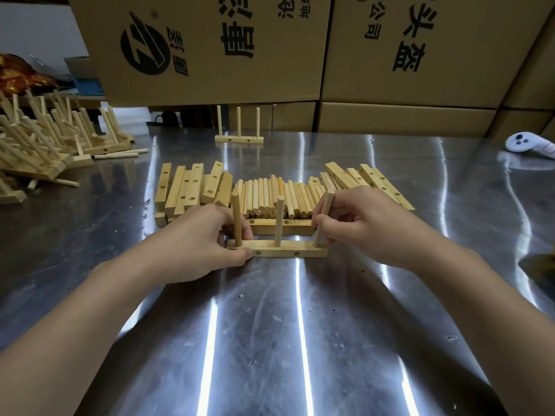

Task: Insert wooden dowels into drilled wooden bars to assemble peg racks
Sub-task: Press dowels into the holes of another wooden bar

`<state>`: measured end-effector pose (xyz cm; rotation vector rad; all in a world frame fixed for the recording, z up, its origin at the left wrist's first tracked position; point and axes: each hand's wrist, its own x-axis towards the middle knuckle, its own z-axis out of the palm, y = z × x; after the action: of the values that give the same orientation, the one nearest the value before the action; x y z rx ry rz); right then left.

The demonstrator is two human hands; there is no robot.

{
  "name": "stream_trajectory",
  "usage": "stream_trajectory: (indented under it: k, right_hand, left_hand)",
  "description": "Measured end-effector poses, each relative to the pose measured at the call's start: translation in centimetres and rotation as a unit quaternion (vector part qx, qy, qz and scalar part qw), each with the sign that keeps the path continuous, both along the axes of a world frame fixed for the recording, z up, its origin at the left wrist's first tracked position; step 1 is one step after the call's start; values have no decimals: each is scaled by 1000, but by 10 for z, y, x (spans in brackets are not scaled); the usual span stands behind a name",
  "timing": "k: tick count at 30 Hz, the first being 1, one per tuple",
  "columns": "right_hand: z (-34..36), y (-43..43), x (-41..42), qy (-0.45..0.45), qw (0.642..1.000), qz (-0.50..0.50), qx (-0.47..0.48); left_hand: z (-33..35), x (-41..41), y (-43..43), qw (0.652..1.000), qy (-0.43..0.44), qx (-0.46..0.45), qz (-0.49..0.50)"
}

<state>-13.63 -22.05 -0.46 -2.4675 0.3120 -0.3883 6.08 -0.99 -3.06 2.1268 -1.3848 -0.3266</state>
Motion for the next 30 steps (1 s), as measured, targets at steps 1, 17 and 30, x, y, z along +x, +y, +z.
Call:
stream_trajectory:
  k: [1, 17, 30]
  right_hand:
    - [1, 0, 0, 6, 1000, 4, -7]
    - [-8, 8, 5, -71, 996, -45, 27]
    - [-20, 51, 37, -213, 881, -63, 418]
  left_hand:
    - [0, 0, 0, 1000, -2, 0, -1]
    - [-1, 1, -1, 1000, -2, 0, 0]
    - [-2, 2, 0, 1000, -7, -5, 0]
